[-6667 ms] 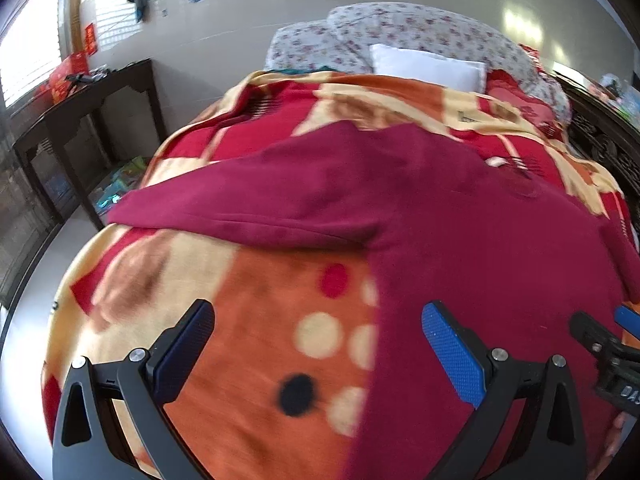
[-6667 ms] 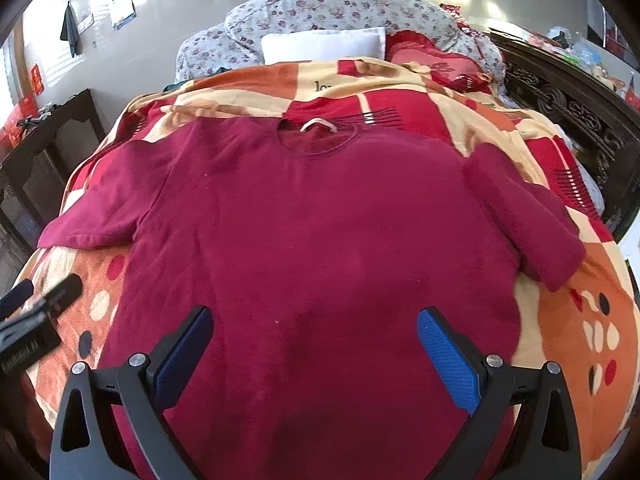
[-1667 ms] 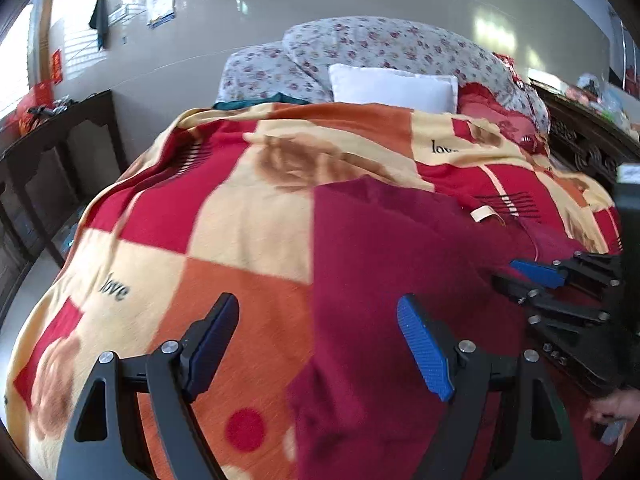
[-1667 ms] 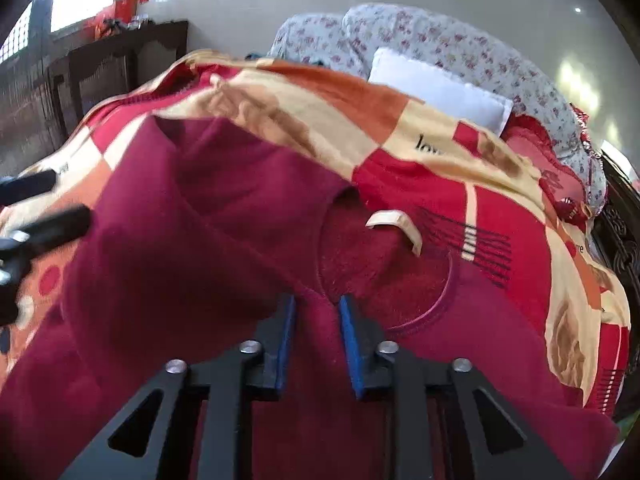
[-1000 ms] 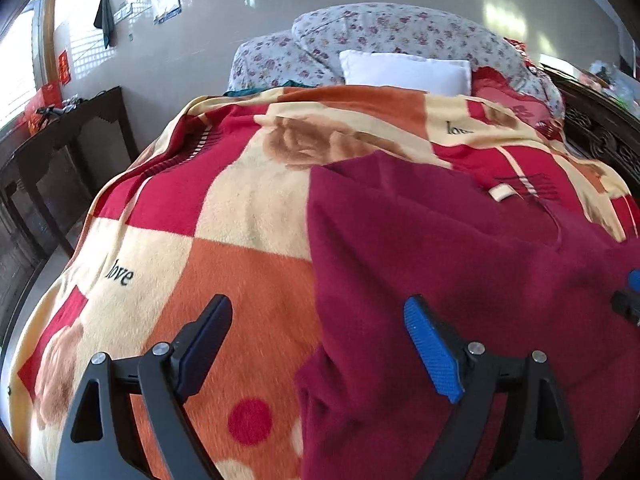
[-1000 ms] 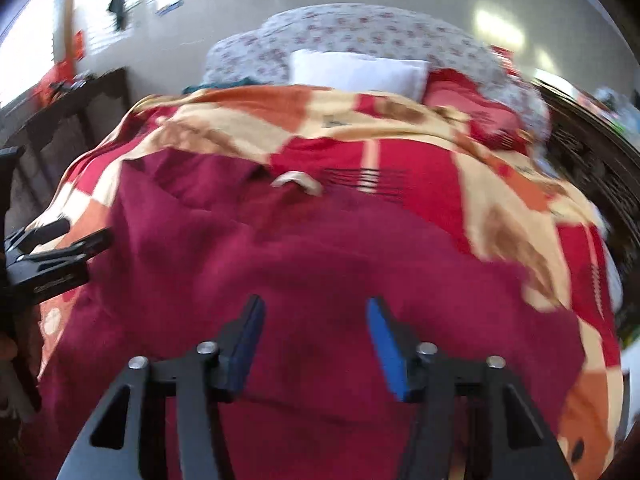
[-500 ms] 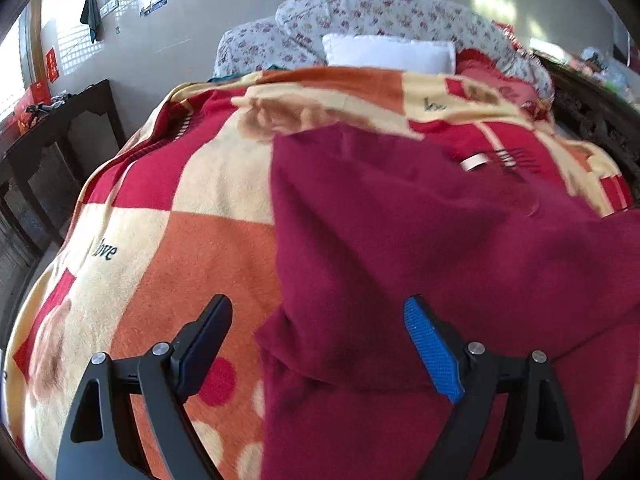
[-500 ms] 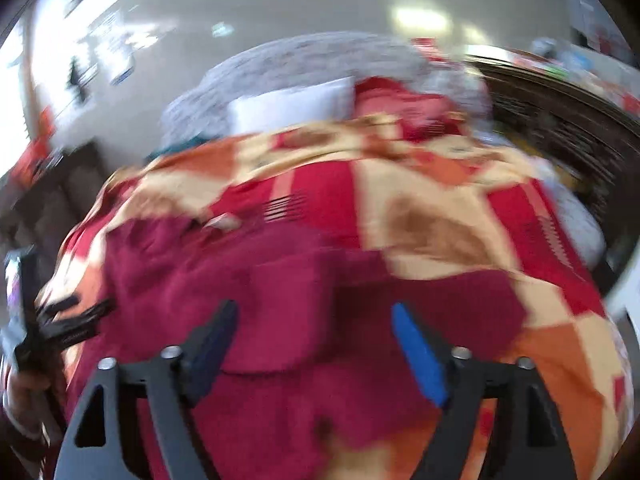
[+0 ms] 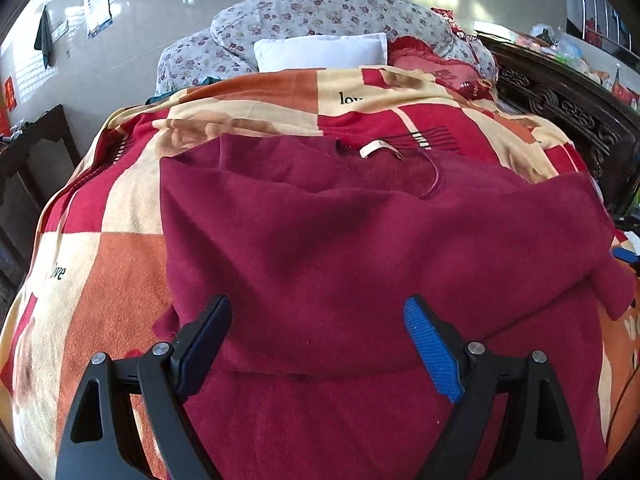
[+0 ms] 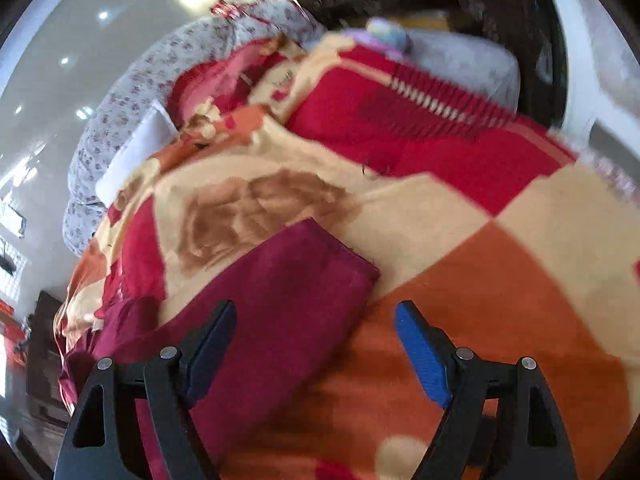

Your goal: Fold small clothes

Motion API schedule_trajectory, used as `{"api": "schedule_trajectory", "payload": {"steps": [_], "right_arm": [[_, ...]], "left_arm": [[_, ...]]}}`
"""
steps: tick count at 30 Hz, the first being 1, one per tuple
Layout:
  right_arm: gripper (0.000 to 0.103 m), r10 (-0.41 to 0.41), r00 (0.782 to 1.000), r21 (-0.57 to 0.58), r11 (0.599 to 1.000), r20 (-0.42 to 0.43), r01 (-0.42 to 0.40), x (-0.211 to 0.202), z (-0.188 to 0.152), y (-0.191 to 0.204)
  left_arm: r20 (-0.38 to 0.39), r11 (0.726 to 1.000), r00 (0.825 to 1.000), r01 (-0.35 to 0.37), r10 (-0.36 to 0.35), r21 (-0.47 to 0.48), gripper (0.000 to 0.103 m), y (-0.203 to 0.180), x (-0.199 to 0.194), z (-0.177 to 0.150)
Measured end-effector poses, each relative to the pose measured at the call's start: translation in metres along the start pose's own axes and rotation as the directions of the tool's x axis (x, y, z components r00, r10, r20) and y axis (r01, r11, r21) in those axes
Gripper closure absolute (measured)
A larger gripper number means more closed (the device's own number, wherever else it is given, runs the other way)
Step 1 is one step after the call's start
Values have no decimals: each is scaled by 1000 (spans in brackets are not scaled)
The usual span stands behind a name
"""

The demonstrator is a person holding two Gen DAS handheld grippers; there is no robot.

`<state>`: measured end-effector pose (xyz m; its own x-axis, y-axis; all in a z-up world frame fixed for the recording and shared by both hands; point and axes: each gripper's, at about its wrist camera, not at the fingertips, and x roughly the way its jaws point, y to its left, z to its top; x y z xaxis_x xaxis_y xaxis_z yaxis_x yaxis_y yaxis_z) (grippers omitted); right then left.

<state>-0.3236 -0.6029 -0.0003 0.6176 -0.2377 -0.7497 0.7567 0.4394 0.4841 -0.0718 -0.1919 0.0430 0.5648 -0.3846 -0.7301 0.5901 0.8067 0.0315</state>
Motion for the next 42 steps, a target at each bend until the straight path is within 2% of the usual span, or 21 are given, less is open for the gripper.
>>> {"api": "schedule_trajectory", "payload": {"steps": [1,3,4,5,7,9,11,15,18,21,23,26,30,32,34,36,38,39,40,41,42], "right_arm": [[41,27,1000,21,999,2,-28,7,0,-4],[83,56,998,27,998,27,-56,9,1,-6],[91,68,997,27,997,45,-69,5,3,-8],[95,93,993,33,995,68,-96,-4,6,-11],[95,104,986,32,993,127,-109,-25,17,-13],[95,81,974,21,996,210,-87,-58,29,-15],[95,59,952,13,998,299,-66,-100,45,-15],[95,63,907,-36,998,416,-53,-168,70,4],[95,101,876,-119,992,471,-51,-209,75,41],[95,189,869,-204,973,456,-105,-228,69,80],[95,250,866,-275,952,432,-138,-234,56,113],[95,354,869,-385,898,347,-212,-229,23,166],[95,462,874,-530,784,154,-322,-196,-34,248],[95,489,870,-572,732,64,-370,-173,-64,278],[95,487,873,-607,683,-38,-407,-139,-101,309],[95,470,872,-599,663,-135,-450,-93,-139,330],[93,420,883,-592,664,-211,-457,-48,-168,341],[92,377,893,-592,672,-244,-445,-23,-183,345],[88,330,894,-585,677,-302,-447,3,-197,346],[78,285,888,-569,687,-361,-452,23,-208,345],[75,246,874,-543,704,-419,-458,37,-216,340]], "left_arm": [[-4,1000,1000,-2,2,-2,16,1,0,0],[-12,1000,1000,-6,6,-12,16,3,0,-2],[-15,1000,1000,-9,9,-15,16,5,1,-2],[-16,1000,1000,-13,13,-17,16,6,1,-2],[-19,1000,1000,-19,18,-22,16,10,2,-2],[-16,999,1000,-17,17,-32,16,14,1,-3],[-16,999,1000,-13,13,-41,16,17,0,-3],[-9,999,1000,-8,7,-52,16,24,-4,-4],[1,998,1000,-7,7,-69,16,31,-8,-3],[2,995,1000,1,-1,-99,16,40,-12,-2],[11,994,1000,9,-7,-113,16,46,-17,-1],[31,992,1000,8,-4,-124,16,54,-25,0],[47,988,999,7,0,-156,16,71,-34,2],[50,984,999,2,7,-178,16,82,-36,3],[57,979,998,8,4,-206,16,94,-39,3],[62,970,998,26,-11,-242,16,106,-39,3],[60,956,997,55,-39,-289,16,117,-35,1],[57,949,997,73,-58,-308,16,120,-33,1],[52,942,995,92,-80,-324,16,122,-29,0],[44,935,994,110,-101,-338,16,123,-26,-1],[37,929,992,127,-122,-347,16,123,-22,-2]]}}
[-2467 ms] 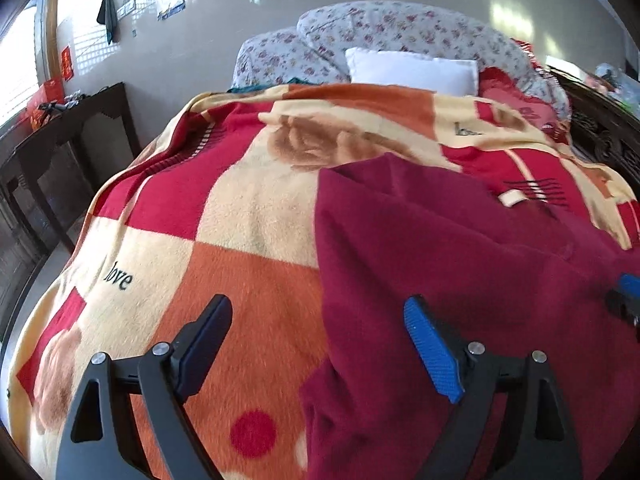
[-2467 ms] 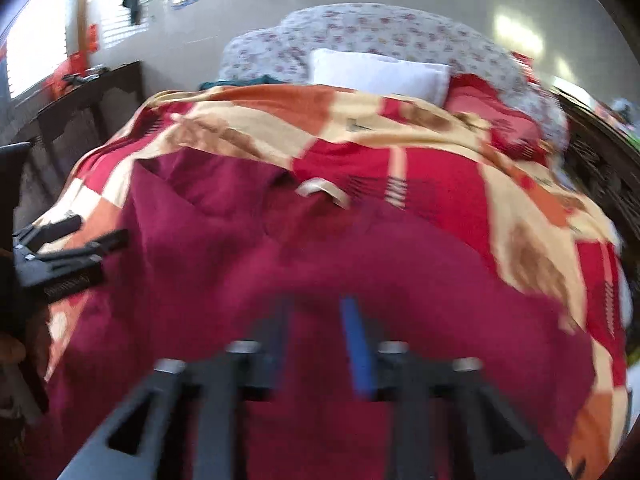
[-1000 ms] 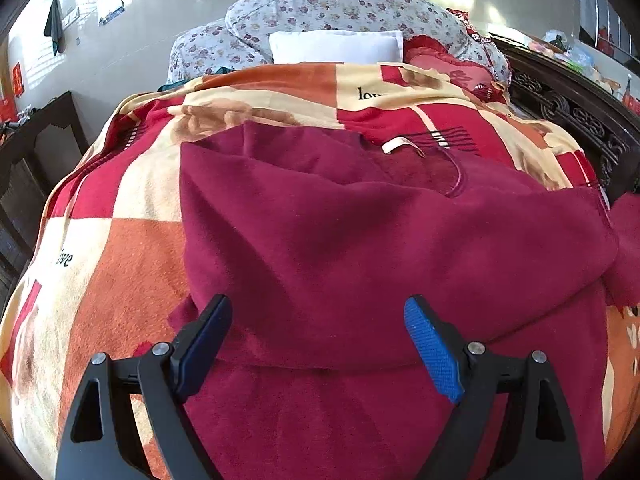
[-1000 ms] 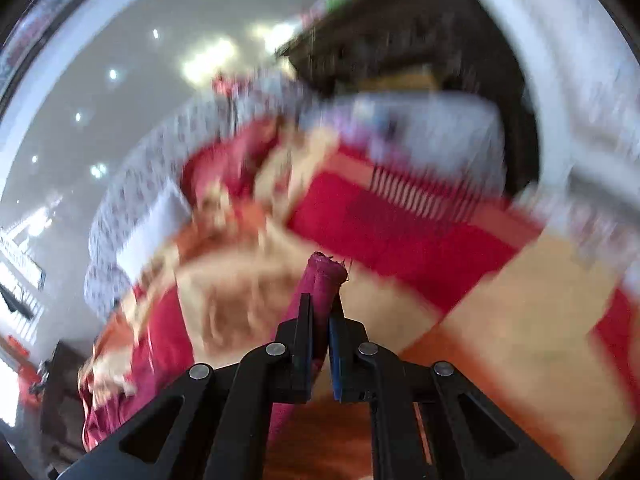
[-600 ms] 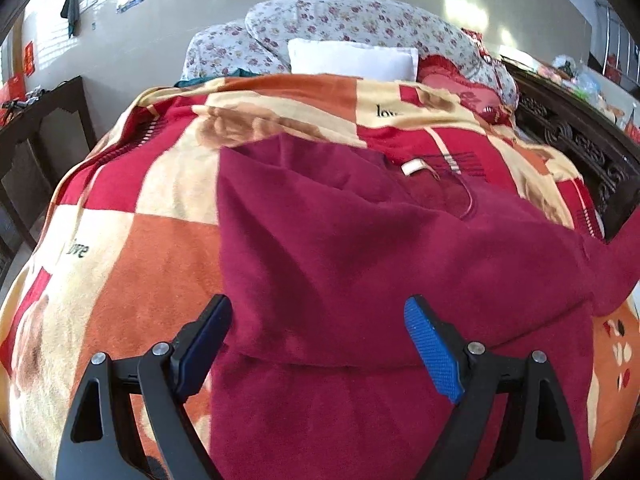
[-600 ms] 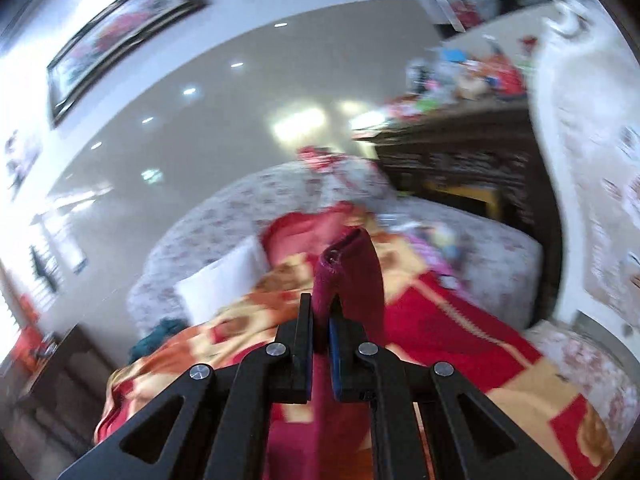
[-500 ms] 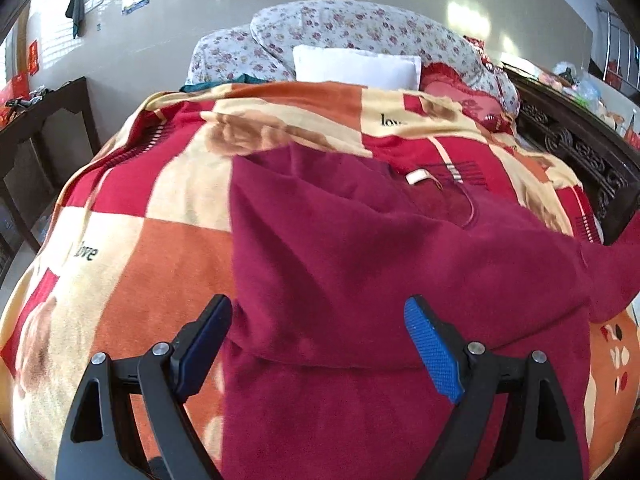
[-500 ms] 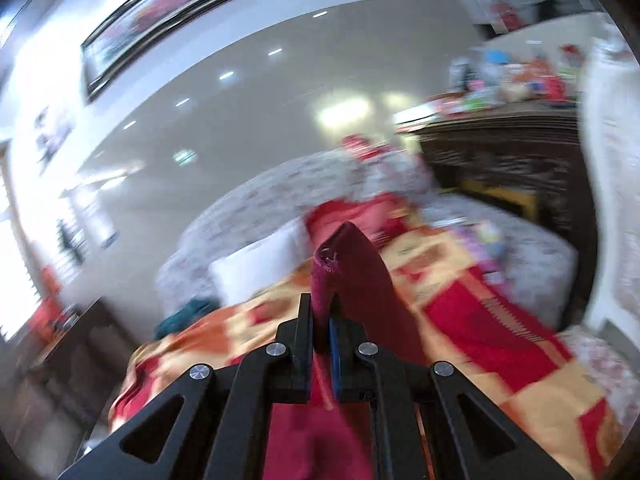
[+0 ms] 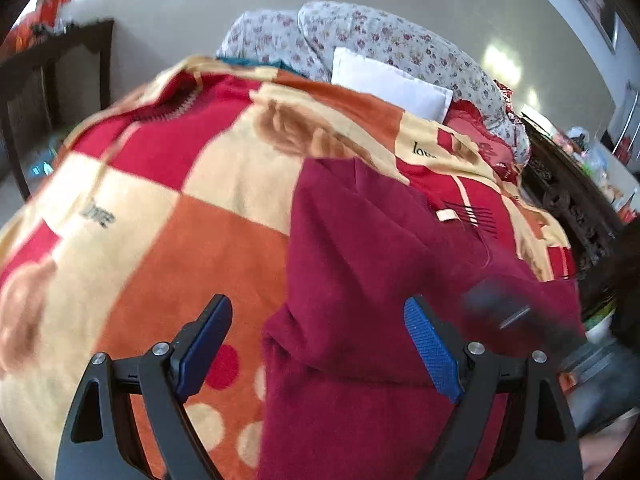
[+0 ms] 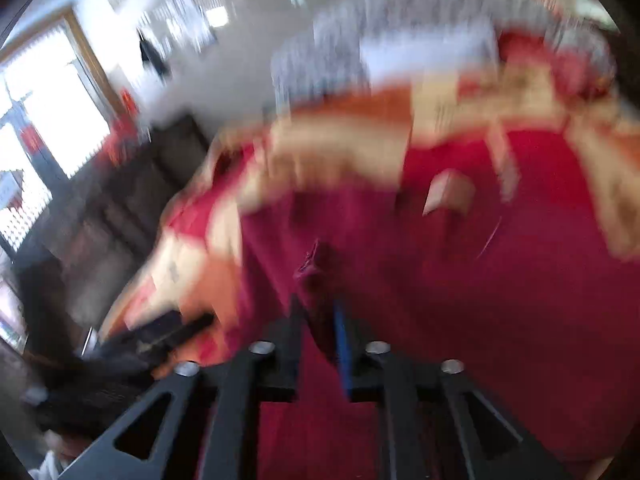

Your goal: Fold small clothes

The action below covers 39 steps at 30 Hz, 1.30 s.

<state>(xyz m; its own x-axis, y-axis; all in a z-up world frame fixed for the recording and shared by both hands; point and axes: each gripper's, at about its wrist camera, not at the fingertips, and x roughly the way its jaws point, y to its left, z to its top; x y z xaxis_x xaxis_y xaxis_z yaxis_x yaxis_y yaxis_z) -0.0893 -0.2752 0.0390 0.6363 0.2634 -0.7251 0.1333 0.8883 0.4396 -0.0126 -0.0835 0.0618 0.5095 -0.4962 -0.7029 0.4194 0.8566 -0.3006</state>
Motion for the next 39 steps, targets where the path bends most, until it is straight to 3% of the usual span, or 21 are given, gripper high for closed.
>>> {"api": "schedule_trajectory", "payload": {"steps": [2,4,6,8,15,16,17,18,19,20,24,26,28,29,30,31,36,39], "right_arm": [[73,27,1000,13,1000,-7,-27,-2,-11,-6],[59,12,998,-6,1000,60,-12,-25,-21,-9],[26,0,989,-3,1000,147,1,-54,-32,-16],[22,-4,975,14,1000,224,1,-84,-43,-27],[22,-17,961,112,994,277,-14,-121,-60,-61],[22,-21,961,125,992,277,-15,-125,-62,-64],[22,-26,960,139,990,280,-14,-126,-64,-70],[22,-30,959,152,988,283,-14,-129,-66,-73],[22,-37,957,168,986,287,-12,-133,-69,-78],[22,-48,954,188,982,297,-9,-137,-69,-83],[22,-102,932,215,976,347,27,-163,-64,-92],[22,-160,918,201,975,363,90,-172,-56,-90],[23,-221,904,175,970,366,166,-177,-47,-87],[29,-258,895,158,964,363,213,-177,-41,-85],[40,-279,891,148,959,358,241,-177,-38,-86],[43,-300,888,139,954,348,267,-174,-32,-87],[56,-352,899,141,935,259,325,-137,-3,-110],[62,-436,882,150,898,177,414,-111,8,-133]], "left_arm": [[-11,1000,1000,26,-26,-3,16,-2,4,-2],[-5,999,999,44,-44,14,16,-7,5,-4],[-6,998,999,50,-50,35,16,-16,8,-6],[-14,997,998,63,-63,48,16,-24,13,-8],[-77,990,996,52,-42,132,18,-62,46,-20],[-77,987,997,40,-28,156,29,-68,50,-22],[-84,985,996,33,-19,171,55,-72,53,-23],[-104,982,995,23,-4,187,73,-76,57,-24],[-125,982,992,30,-7,185,98,-78,59,-24],[-133,983,991,33,-9,179,97,-80,60,-24],[-19,975,999,38,-35,217,98,-86,25,-6],[37,977,998,51,-60,209,98,-80,1,9],[93,979,995,11,-31,202,98,-68,-16,20],[109,980,994,-13,-9,200,98,-61,-21,22],[112,980,993,-40,18,195,98,-51,-22,24],[107,981,993,-63,43,184,98,-40,-19,23],[9,987,994,-109,109,122,98,-6,18,11],[5,976,988,-151,152,159,98,-8,33,-1]]}}
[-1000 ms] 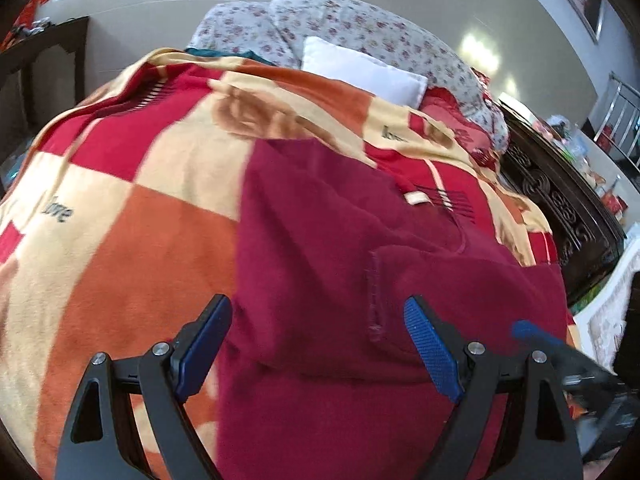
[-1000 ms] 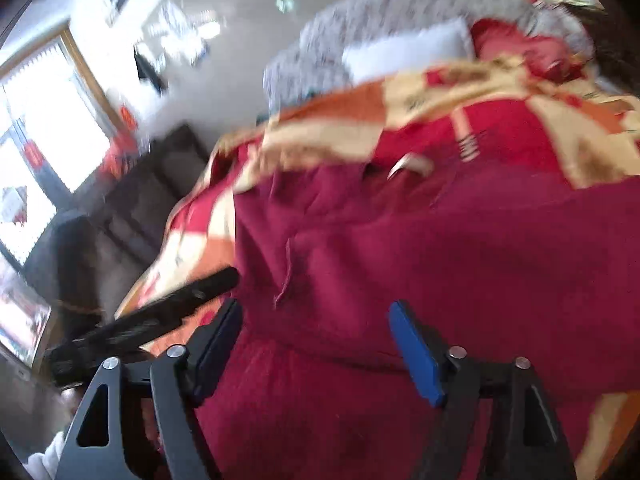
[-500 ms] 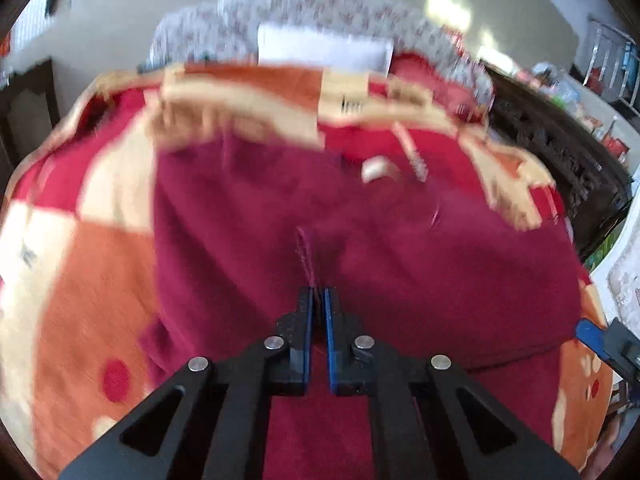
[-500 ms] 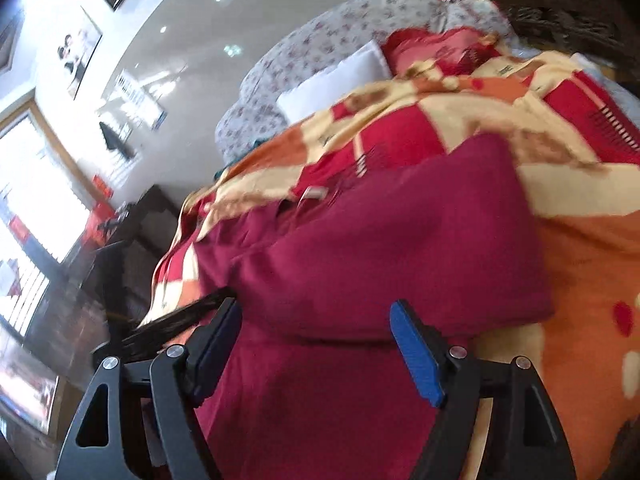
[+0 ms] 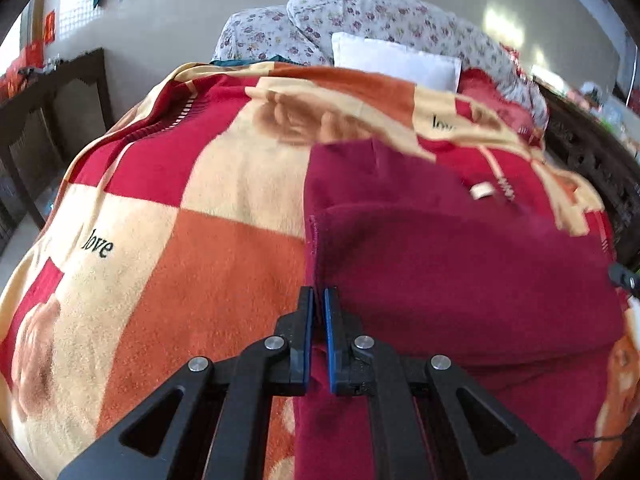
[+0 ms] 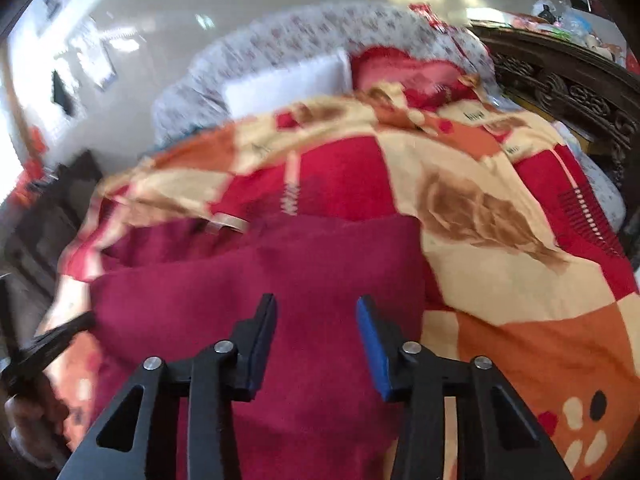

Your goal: Fold small clothes

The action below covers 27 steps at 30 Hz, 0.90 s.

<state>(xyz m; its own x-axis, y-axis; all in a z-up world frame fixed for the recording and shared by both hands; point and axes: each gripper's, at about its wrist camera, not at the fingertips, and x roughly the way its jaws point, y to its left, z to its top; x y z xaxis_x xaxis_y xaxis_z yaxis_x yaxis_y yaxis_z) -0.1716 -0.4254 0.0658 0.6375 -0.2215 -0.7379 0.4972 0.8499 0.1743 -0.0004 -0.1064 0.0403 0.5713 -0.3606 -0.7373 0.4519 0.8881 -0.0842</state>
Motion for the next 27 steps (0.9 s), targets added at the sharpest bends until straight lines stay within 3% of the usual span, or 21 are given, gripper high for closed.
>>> {"api": "schedule_trajectory", "payload": {"steps": [2,4,10,14,16,21,24,27], "right_arm": [[63,-26,1000,11,1000,-16,27,14,1,-9],[65,7,1000,54,999,-19,-6,14,3,-20],[65,52,999,-38,998,4,-52,-36,-21,-2],[64,-24,997,-150,989,-67,13,-33,-54,12],[64,-31,995,-120,993,-94,20,-19,-62,4],[63,-3,998,-94,996,-63,-3,-39,-57,4],[63,53,998,-67,996,-24,-55,-58,-50,7],[60,76,997,-56,996,19,-75,-63,-41,13]], "left_arm": [[3,1000,1000,-12,12,15,98,-3,3,-3],[0,1000,1000,-14,14,16,97,-5,4,-3],[-2,1000,1000,-14,14,7,97,-3,3,-2],[5,999,1000,-30,30,22,97,-5,2,-3],[6,999,999,-38,38,25,97,-7,4,-4],[2,998,998,-57,57,32,96,-11,7,-6],[18,997,998,-61,60,40,96,-11,-1,-6],[33,998,997,-64,63,29,84,-10,-12,-4]]}}
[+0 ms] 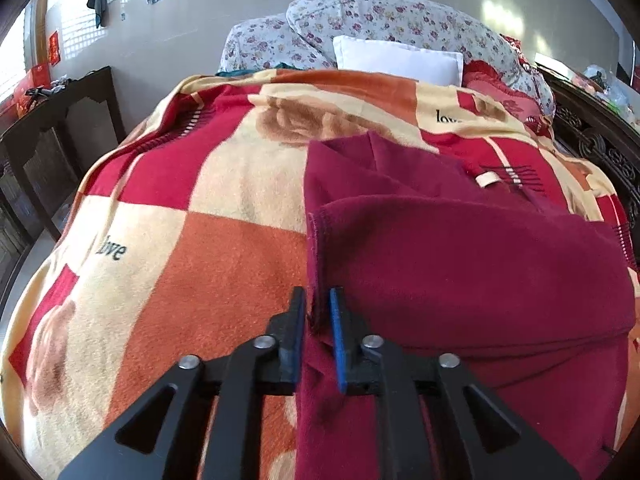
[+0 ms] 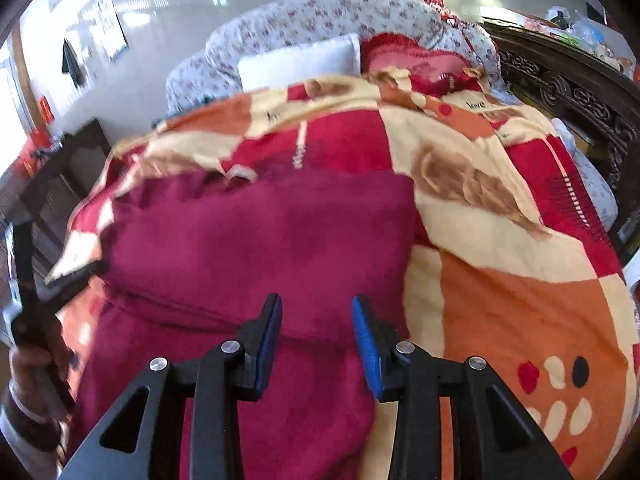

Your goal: Fold small clothes

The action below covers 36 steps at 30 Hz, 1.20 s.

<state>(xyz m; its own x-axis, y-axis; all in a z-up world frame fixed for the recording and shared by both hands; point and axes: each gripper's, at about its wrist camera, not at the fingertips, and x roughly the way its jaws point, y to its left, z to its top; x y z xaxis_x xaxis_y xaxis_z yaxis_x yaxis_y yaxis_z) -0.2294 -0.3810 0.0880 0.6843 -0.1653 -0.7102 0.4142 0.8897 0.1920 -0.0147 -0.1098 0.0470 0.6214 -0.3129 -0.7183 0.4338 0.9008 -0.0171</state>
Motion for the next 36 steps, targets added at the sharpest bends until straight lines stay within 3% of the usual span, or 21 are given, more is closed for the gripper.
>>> {"api": "schedule_trajectory", "payload": {"steps": [2,4,10,16,23,26,29,34,36], "right_arm": [[59,-1,1000,12,1000,25,0,5,9,3],[59,6,1000,24,1000,29,-6,16,17,4],[59,-60,998,41,997,-16,60,59,34,-6],[59,-80,994,40,996,-69,83,80,43,-17],[57,-42,997,12,999,-61,43,33,14,-6],[47,-80,990,-21,997,-113,78,42,-7,-6],[46,-119,986,-21,993,-117,117,53,-11,-8],[45,-46,997,19,999,-68,48,5,-13,-5],[45,1,999,30,1000,-54,1,-23,-20,-4]], "left_arm": [[33,1000,999,-5,5,0,60,0,-7,4],[64,1000,998,-20,19,11,53,-3,-10,9],[68,998,996,-54,51,42,53,-13,11,25],[11,997,998,-58,58,48,49,-15,45,26],[11,998,998,-55,55,42,47,-10,37,22],[7,998,999,-53,52,32,47,-8,36,18],[7,999,999,-47,46,17,47,-7,32,15],[-1,999,999,-32,32,25,47,-3,3,3],[10,999,1000,-29,29,36,42,0,-14,-4]]}}
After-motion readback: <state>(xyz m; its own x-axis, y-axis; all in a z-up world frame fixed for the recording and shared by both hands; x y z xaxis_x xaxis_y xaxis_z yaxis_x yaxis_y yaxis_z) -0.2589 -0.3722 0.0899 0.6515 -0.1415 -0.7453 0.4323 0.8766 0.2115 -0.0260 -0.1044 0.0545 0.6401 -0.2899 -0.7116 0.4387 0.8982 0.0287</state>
